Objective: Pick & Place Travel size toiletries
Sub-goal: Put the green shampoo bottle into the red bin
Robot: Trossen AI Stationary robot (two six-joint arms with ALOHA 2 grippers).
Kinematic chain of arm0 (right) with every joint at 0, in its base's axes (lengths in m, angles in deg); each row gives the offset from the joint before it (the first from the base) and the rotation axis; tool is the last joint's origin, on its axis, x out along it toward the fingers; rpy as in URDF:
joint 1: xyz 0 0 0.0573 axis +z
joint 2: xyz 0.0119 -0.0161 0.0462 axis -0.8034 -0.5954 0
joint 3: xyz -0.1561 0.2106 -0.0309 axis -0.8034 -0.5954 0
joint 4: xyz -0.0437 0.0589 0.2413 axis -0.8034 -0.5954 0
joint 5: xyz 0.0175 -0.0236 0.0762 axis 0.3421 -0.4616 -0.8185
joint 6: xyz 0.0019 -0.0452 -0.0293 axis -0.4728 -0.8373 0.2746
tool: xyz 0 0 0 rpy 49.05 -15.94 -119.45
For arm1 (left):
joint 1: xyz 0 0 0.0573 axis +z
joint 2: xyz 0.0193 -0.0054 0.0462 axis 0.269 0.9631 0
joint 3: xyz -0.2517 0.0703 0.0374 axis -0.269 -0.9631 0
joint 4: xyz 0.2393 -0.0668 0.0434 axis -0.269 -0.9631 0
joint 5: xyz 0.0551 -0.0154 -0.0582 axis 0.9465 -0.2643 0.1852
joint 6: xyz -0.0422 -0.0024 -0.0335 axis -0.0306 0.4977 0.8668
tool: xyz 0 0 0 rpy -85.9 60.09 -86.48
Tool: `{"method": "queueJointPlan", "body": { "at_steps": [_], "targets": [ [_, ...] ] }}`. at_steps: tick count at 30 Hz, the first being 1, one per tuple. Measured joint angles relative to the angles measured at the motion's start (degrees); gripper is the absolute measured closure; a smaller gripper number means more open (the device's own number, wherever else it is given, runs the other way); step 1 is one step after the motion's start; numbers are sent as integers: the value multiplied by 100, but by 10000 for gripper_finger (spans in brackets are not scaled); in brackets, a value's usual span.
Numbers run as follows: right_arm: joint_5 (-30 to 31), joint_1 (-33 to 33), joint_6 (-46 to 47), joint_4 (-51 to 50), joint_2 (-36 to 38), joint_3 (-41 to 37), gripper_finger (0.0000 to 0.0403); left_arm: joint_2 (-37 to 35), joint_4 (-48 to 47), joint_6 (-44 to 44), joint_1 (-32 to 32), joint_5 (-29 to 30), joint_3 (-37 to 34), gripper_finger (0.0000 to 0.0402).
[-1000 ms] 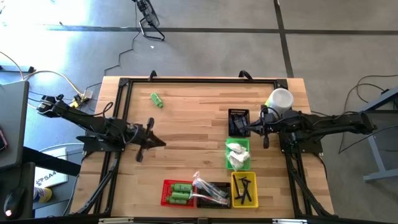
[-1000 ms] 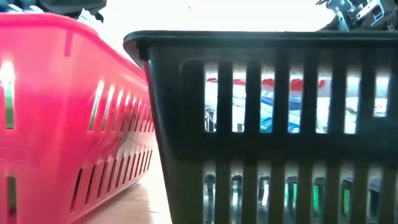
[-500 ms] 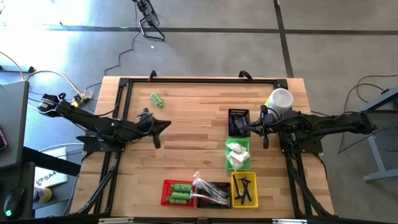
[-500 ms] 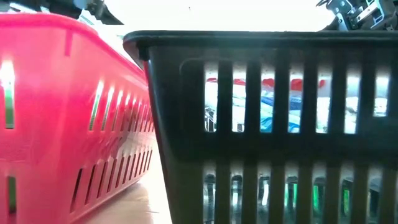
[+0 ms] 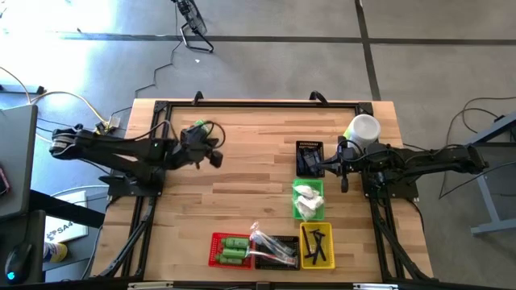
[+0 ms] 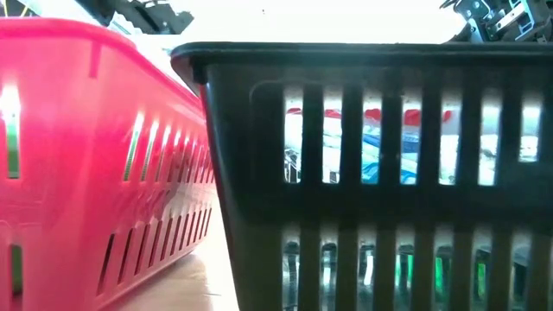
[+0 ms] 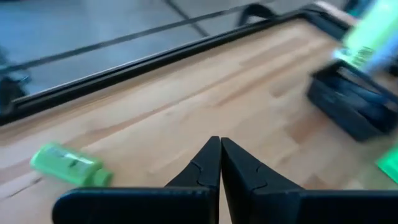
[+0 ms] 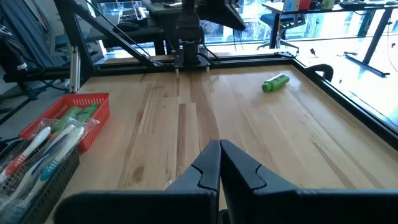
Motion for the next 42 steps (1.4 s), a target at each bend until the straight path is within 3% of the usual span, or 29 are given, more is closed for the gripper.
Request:
{"method": "queueJointPlan", "body": {
  "at_steps": [13,21,25,32,42],
  "targets": [
    [-2,0,0,-66,0,2,401,132,-639,339,1613,-122,24,391],
    [0,-2,0,-87,0,2,401,276,-1716,393,2712,-337,-3,391],
    [-1,-2,0,-89,0,2,401,508,-1570,344,3140,-716,-216,391],
    [23,-2,0,-92,0,2,401,1012,-514,-284,3774,-1171,-676,391],
    [22,-1,0,-92,0,2,401,1649,301,-871,4710,-1608,-765,391]
  ]
}}
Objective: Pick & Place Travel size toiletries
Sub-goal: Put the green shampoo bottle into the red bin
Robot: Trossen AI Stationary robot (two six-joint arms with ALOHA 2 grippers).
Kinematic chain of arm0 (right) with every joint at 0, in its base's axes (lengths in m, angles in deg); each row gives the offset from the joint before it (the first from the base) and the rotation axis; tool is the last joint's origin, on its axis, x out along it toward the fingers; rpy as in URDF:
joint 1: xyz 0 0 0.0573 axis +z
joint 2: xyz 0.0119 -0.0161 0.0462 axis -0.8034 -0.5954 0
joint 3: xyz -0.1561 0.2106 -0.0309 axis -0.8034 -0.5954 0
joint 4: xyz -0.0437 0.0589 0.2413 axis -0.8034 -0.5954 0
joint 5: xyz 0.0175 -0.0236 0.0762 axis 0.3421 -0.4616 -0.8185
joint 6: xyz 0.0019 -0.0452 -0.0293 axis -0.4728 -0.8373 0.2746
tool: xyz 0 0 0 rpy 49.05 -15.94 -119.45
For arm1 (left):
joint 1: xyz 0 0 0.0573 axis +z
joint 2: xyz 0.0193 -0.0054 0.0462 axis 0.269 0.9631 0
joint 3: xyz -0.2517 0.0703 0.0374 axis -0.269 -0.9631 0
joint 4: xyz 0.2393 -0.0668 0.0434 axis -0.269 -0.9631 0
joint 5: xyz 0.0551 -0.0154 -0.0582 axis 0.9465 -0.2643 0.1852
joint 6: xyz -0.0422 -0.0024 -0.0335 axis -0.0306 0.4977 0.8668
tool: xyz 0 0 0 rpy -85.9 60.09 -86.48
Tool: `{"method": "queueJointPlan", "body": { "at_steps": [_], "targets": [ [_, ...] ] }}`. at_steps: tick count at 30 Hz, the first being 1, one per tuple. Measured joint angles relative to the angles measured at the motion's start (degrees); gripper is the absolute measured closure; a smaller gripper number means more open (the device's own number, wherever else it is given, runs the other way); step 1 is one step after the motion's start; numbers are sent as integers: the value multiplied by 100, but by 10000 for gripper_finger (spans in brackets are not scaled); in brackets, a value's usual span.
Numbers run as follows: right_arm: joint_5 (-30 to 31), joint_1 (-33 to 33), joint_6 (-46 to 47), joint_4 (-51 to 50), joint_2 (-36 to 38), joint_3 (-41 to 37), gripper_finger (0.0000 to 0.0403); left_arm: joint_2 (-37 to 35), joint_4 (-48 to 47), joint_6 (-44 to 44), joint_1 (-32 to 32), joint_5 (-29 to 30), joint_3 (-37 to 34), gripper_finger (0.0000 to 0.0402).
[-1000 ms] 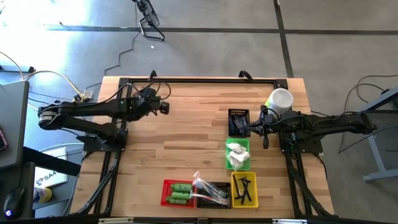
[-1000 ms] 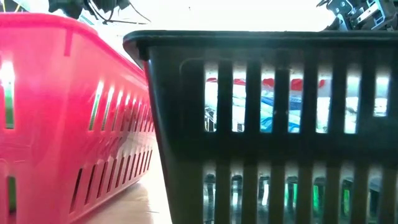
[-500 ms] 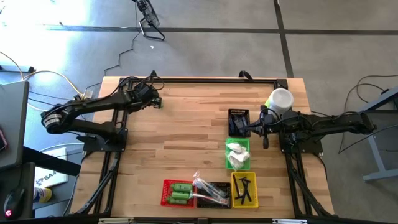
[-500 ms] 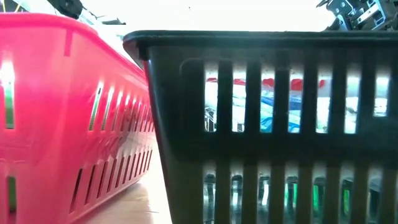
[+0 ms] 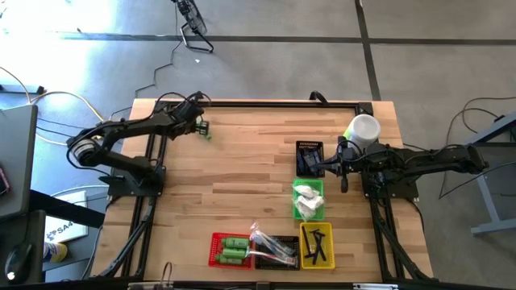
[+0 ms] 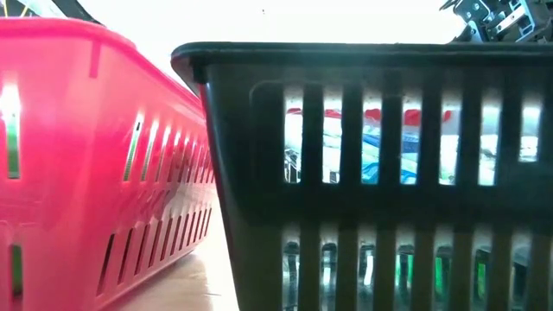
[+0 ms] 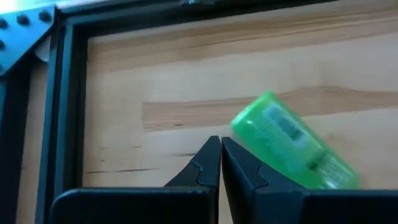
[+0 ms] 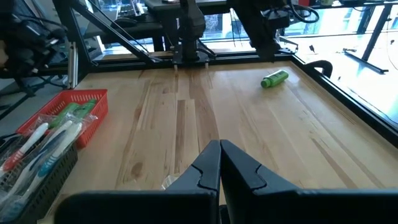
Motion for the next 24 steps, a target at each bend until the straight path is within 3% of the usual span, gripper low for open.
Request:
{"method": "queueJointPlan", "body": {
  "at_steps": [7,15,24],
  "targets": [
    [0,1,0,0,0,0,401,452,485,-456,494,-898,0,391],
    [-2,0,0,-1,0,0,401,884,1063,-1028,535,-1135,0,391],
    [-2,-1,0,-3,0,0,401,1149,1441,-1142,516,-2423,0,391]
  ]
}}
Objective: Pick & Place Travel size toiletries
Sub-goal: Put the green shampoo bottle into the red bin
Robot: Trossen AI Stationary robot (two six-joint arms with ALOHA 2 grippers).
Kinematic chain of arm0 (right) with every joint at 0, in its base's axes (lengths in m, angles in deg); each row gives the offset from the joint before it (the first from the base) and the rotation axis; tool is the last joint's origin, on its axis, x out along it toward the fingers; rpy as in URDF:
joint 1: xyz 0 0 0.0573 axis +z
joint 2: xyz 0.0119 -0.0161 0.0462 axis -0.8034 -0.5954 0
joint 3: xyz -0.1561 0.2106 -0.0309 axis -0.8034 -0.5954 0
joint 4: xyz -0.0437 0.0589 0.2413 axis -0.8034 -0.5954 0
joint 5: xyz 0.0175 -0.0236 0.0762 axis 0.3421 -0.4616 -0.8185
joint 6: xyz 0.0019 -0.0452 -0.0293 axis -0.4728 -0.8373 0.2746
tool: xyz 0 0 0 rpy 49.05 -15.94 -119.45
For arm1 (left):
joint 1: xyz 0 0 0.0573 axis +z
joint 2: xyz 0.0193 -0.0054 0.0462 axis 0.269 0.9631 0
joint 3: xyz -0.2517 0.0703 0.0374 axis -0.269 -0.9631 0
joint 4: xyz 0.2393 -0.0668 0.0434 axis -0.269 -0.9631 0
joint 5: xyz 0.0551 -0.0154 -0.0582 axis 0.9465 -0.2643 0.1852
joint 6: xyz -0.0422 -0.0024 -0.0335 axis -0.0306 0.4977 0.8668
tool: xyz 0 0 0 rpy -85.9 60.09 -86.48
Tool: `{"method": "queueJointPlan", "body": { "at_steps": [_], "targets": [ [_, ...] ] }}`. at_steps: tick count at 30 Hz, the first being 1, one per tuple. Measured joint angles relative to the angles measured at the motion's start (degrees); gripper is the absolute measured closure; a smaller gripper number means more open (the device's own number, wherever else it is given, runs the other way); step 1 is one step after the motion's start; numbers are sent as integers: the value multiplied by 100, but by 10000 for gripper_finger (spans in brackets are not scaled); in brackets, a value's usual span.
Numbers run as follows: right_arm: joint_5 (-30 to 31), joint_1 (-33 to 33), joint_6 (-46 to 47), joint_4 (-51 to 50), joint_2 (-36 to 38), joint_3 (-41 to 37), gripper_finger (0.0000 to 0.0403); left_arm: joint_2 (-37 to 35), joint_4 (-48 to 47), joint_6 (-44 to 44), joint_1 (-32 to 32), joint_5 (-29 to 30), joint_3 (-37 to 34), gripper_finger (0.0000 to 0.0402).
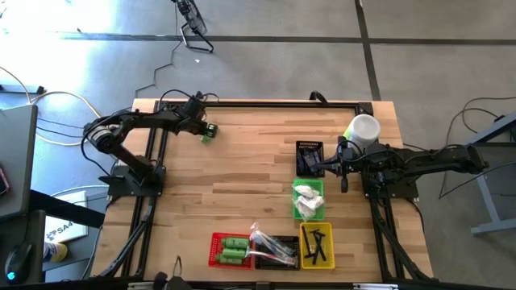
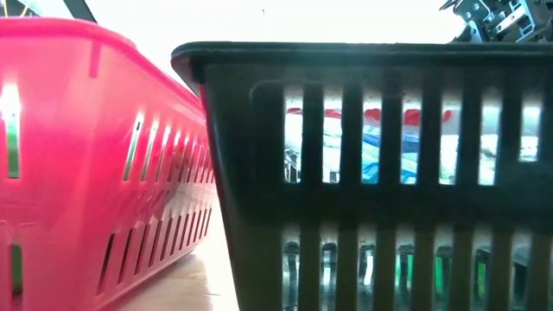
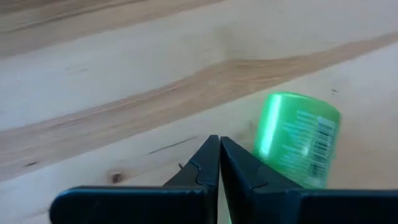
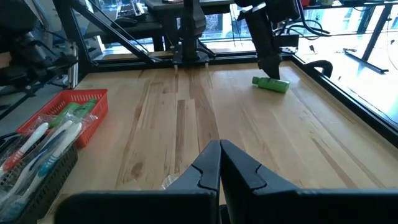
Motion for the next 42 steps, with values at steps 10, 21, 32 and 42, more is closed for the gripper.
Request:
{"method": "queueJointPlan", "body": {
  "at_steps": [10,21,32,42],
  "targets": [
    [0,0,0,-21,0,0,401,55,-13,117,-761,-99,7,391],
    [0,0,12,-32,0,0,401,67,161,535,-1543,96,0,391],
    [0,2,22,-30,0,2,401,68,297,722,-1911,548,-2,391],
    [-2,1,22,-34,-1,2,401,66,326,739,-1455,807,-2,391]
  ]
}}
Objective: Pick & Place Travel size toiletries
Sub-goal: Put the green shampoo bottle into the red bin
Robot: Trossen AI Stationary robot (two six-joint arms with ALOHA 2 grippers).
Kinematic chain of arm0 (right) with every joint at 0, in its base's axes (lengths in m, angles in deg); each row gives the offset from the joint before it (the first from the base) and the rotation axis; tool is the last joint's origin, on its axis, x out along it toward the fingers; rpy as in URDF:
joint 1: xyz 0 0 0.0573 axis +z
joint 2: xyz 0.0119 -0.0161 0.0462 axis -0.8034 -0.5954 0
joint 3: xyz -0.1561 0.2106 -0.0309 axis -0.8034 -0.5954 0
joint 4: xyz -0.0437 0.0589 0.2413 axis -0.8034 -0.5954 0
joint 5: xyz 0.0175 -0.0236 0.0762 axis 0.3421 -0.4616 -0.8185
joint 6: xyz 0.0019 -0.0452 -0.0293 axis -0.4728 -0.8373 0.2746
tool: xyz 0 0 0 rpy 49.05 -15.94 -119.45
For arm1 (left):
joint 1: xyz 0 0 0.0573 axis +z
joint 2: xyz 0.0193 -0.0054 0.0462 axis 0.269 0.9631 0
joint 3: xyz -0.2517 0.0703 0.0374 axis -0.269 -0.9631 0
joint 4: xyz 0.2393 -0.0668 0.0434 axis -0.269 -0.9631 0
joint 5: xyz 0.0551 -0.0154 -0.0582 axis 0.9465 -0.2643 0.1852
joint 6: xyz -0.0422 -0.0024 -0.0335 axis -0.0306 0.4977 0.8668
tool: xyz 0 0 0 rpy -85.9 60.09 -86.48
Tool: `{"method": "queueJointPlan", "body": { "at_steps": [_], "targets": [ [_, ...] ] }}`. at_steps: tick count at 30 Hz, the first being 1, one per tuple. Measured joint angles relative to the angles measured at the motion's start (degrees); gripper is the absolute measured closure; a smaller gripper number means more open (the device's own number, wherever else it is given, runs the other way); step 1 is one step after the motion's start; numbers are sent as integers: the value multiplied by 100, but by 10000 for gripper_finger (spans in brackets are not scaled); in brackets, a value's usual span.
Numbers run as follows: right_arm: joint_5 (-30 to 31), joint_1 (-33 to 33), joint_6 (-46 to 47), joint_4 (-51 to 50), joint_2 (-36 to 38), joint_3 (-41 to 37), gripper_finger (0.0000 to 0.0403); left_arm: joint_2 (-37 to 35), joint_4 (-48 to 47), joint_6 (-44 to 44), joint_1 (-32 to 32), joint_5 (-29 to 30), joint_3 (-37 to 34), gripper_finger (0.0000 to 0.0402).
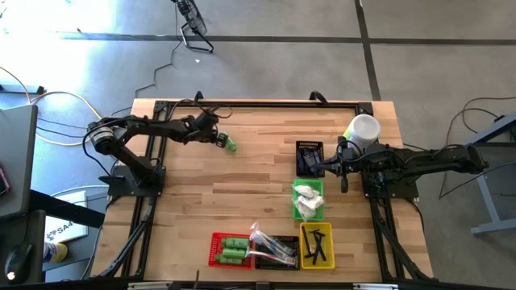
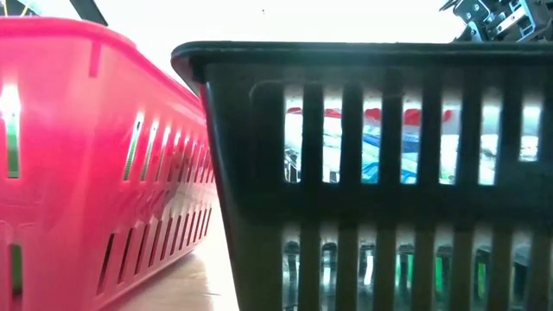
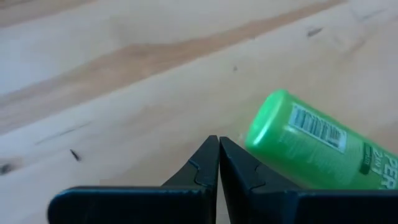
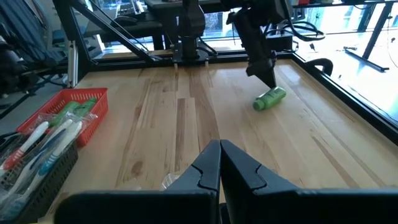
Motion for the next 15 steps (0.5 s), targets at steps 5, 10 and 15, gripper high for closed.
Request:
{"method": "queueJointPlan", "body": {
  "at_steps": [5,10,15],
  "targets": [
    [0,-1,0,0,1,0,401,65,314,-40,47,-184,0,391],
    [10,1,0,0,-1,0,401,442,773,-40,47,-414,9,391],
    [85,-1,0,-2,-1,0,401,699,1151,4,26,-506,13,391]
  ]
}}
